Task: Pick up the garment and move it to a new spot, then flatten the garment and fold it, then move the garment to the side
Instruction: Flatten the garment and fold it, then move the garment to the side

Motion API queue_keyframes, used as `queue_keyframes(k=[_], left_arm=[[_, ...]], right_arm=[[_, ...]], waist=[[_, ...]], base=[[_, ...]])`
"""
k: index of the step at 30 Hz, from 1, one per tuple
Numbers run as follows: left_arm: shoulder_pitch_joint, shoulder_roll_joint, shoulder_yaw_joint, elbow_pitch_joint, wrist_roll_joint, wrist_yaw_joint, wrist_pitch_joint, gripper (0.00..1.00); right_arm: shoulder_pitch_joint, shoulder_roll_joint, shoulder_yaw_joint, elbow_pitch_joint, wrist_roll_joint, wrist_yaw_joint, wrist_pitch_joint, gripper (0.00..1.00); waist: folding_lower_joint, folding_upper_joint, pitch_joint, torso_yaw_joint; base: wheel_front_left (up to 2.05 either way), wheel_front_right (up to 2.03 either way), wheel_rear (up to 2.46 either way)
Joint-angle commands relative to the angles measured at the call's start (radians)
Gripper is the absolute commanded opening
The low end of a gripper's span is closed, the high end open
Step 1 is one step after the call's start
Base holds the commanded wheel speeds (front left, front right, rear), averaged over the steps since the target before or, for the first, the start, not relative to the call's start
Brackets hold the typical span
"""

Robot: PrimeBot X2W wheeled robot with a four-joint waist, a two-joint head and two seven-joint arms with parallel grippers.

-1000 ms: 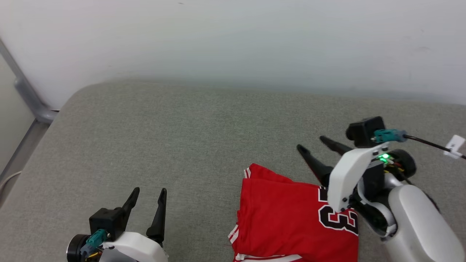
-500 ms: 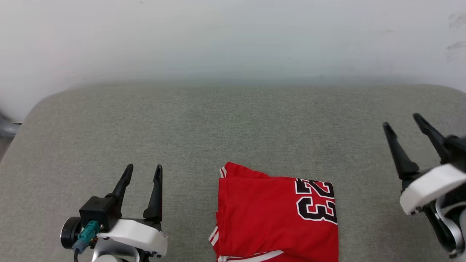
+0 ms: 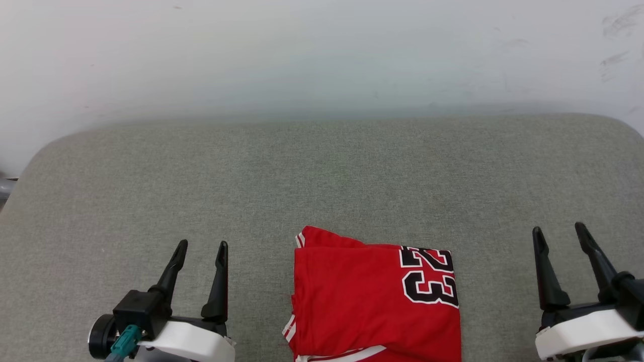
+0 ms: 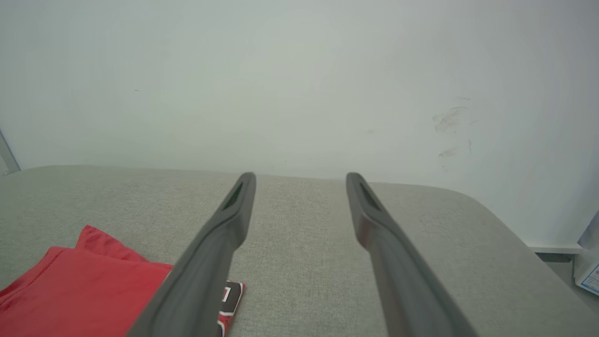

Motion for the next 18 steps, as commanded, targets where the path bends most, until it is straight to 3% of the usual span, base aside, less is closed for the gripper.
queue_keyframes(k=[1,9,18], left_arm=[[0.014,-0.016,0.013,0.003,0.016,-0.015,-0.002,1.0],[0.021,-0.065,0.057,0.024,0.077,-0.077,-0.002,1.0],[0.02,-0.1,0.098,0.04,0.119,-0.118,-0.002,1.0]], right_arm=[[0.014,0.018,-0.004,0.01,-0.004,-0.001,-0.011,1.0],[0.008,0.038,0.004,0.036,-0.006,-0.002,-0.019,1.0],[-0.004,0.031,-0.007,0.037,0.041,-0.001,0.019,1.0]], waist=[[0.0,0.0,0.0,0.003],[0.0,0.0,0.0,0.011],[0.0,0.0,0.008,0.017]], base=[[0.0,0.0,0.0],[0.0,0.0,0.0],[0.0,0.0,0.0]])
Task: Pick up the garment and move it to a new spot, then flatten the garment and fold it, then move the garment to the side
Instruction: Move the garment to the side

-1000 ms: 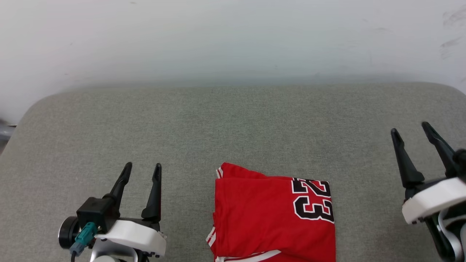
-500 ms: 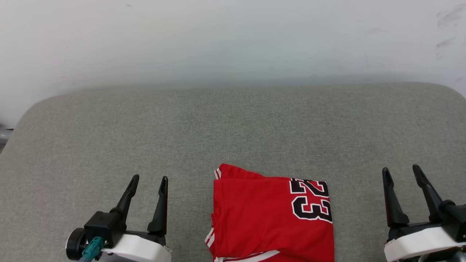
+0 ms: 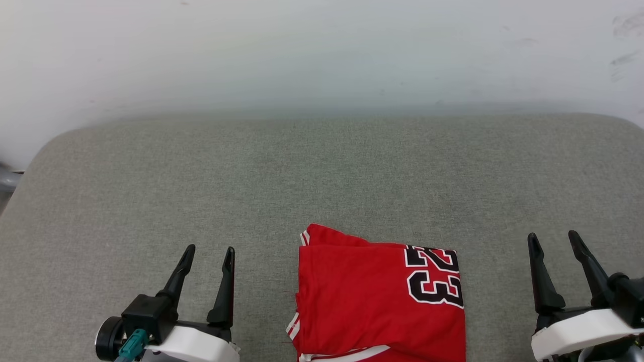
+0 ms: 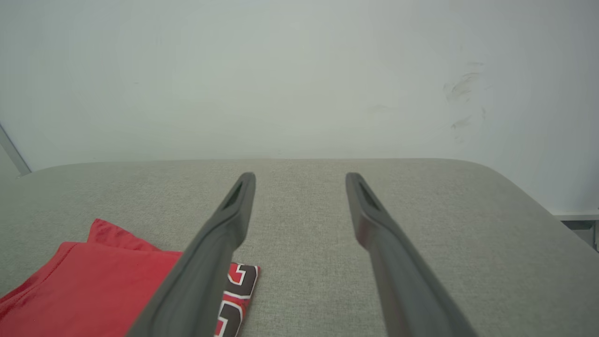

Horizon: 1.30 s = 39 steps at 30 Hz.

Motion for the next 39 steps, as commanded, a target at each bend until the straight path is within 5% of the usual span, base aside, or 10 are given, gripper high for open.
queue_keyframes(k=[1,6,16,21,27,39], left_arm=[[0.001,-0.004,0.006,0.003,0.009,-0.005,-0.002,1.0],[-0.013,-0.02,0.02,0.011,0.028,-0.025,-0.002,1.0],[-0.051,-0.035,0.042,0.025,0.061,-0.055,-0.002,1.0],[-0.074,-0.048,0.035,0.034,0.075,-0.066,-0.002,1.0],[-0.1,-0.059,0.037,0.043,0.083,-0.073,-0.002,1.0],[-0.126,-0.07,0.04,0.048,0.096,-0.084,-0.002,1.0]], right_arm=[[-0.011,-0.008,0.001,-0.006,0.005,-0.001,0.01,1.0],[-0.031,-0.023,0.016,-0.036,0.056,-0.001,0.165,1.0],[-0.069,-0.071,0.09,-0.142,0.18,-0.001,0.807,1.0],[-0.071,-0.072,0.101,-0.163,0.173,-0.001,1.031,1.0],[-0.087,-0.05,0.087,-0.128,0.133,-0.001,1.126,1.0],[-0.097,-0.007,0.126,0.024,0.14,-0.001,1.118,1.0]], waist=[[0.0,0.0,0.004,0.002],[0.0,0.0,0.022,0.011],[0.0,0.0,0.085,0.043],[0.0,0.0,0.122,0.075],[0.0,0.0,0.159,0.118],[0.0,0.0,0.207,0.167]], base=[[0.0,0.0,0.0],[0.0,0.0,0.0],[0.0,0.0,0.0],[0.0,0.0,0.0],[0.0,0.0,0.0],[0.0,0.0,0.0]])
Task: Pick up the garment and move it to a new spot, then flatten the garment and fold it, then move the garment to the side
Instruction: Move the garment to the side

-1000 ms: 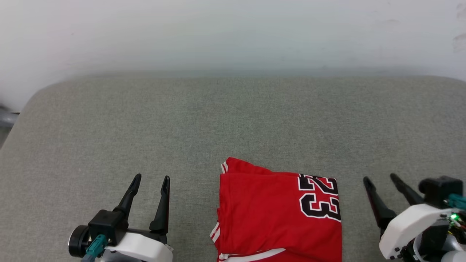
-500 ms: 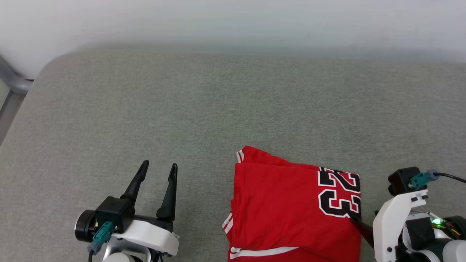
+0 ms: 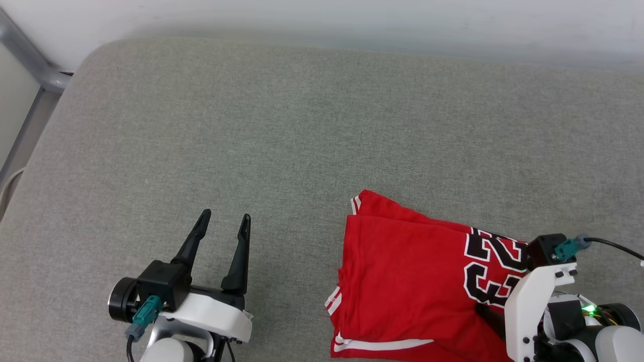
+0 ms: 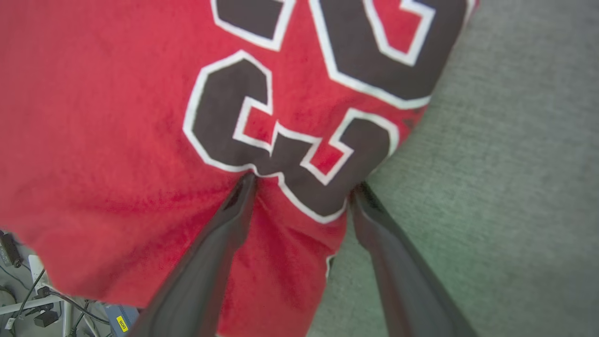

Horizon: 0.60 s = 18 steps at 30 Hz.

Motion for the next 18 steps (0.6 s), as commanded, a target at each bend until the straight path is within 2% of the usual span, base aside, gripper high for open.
queue_keyframes(k=[1,2,3,4,5,11,18], left_arm=[[-0.01,-0.001,0.002,0.0,0.005,-0.001,-0.002,1.0],[-0.012,-0.002,0.002,0.001,0.005,-0.002,-0.002,1.0],[-0.014,-0.003,0.002,0.003,0.007,-0.003,-0.002,1.0],[-0.016,-0.004,0.001,0.006,0.008,-0.004,-0.002,1.0],[-0.017,-0.004,0.0,0.01,0.009,-0.004,-0.002,1.0],[-0.008,-0.004,0.001,0.021,0.01,-0.005,-0.002,1.0],[0.003,0.004,-0.049,0.034,0.031,-0.007,-0.002,1.0]], right_arm=[[0.013,0.014,0.03,0.044,0.009,0.0,0.003,1.0],[0.016,0.011,0.043,0.06,0.011,0.0,0.003,1.0],[0.019,0.008,0.053,0.074,0.011,0.0,0.001,0.83],[0.02,0.004,0.066,0.087,0.013,0.0,-0.001,0.38],[0.019,-0.001,0.077,0.095,0.014,0.0,-0.01,0.0],[-0.02,-0.055,0.09,0.089,0.022,-0.001,-0.085,0.0],[-0.069,-0.223,0.192,0.001,-0.007,-0.001,-0.151,0.0]], waist=[[0.0,0.0,0.007,0.005],[0.0,0.0,0.009,0.006],[0.0,0.0,0.01,0.007],[0.0,0.0,0.011,0.008],[0.0,0.0,0.01,0.008],[0.0,0.0,-0.015,-0.009],[0.0,0.0,-0.054,-0.066]], base=[[0.0,0.0,0.0],[0.0,0.0,0.0],[0.0,0.0,0.0],[0.0,0.0,0.0],[0.0,0.0,0.0],[0.0,0.0,0.0],[0.0,0.0,0.0]])
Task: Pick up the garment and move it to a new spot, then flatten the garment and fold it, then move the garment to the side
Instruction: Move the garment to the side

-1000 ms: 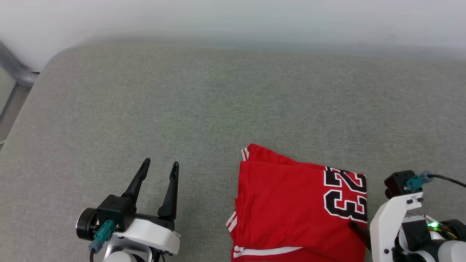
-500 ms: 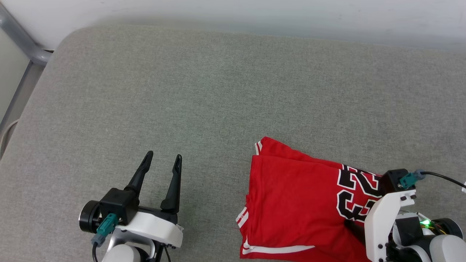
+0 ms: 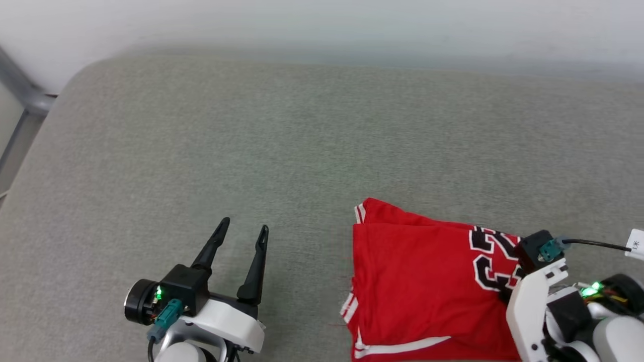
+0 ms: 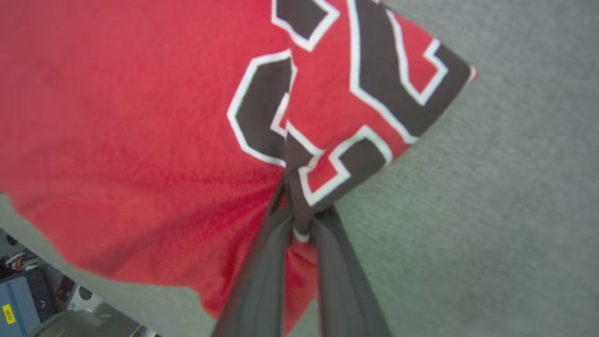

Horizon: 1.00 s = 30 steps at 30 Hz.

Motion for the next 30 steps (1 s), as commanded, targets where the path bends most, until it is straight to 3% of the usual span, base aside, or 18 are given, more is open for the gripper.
queue_keyframes(k=[1,12,15,16,22,25,30], left_arm=[[0.003,-0.001,-0.011,-0.002,-0.002,-0.002,-0.002,1.0],[-0.038,-0.028,-0.155,-0.012,-0.017,-0.002,-0.002,1.0],[-0.06,-0.031,-0.182,-0.021,-0.008,-0.003,-0.002,1.0],[-0.06,-0.031,-0.182,-0.021,-0.008,-0.003,-0.002,1.0],[-0.129,-0.005,-0.229,-0.053,0.017,-0.003,-0.002,1.0],[-0.173,0.017,-0.253,-0.077,0.028,-0.003,-0.002,1.0],[-0.248,0.06,-0.287,-0.127,0.041,-0.003,0.006,1.0]], right_arm=[[-0.026,-0.048,0.022,-0.026,-0.011,-0.002,-0.011,0.0],[-0.062,-0.375,0.108,-0.129,0.019,-0.002,-0.013,0.0],[-0.071,-0.47,0.118,-0.124,0.032,-0.002,-0.039,0.0],[-0.071,-0.47,0.118,-0.124,0.032,-0.002,-0.039,0.0],[-0.116,-0.614,0.117,-0.043,0.022,-0.002,-0.161,0.0],[-0.159,-0.651,0.097,0.038,-0.004,-0.002,-0.244,0.0],[-0.238,-0.62,0.021,0.208,-0.027,-0.002,-0.387,0.0]], waist=[[-0.0001,0.0,-0.014,-0.031],[-0.0001,0.0,0.009,-0.157],[-0.0001,0.0,0.047,-0.197],[-0.0001,0.0,0.047,-0.197],[-0.0001,0.0,0.162,-0.281],[-0.0001,0.0,0.231,-0.318],[-0.0001,0.0,0.338,-0.365]], base=[[0.0,0.0,0.0],[0.0,0.0,0.0],[0.0,0.0,0.0],[0.0,0.0,0.0],[0.0,0.0,0.0],[0.0,0.0,0.0],[0.0,0.0,0.0]])
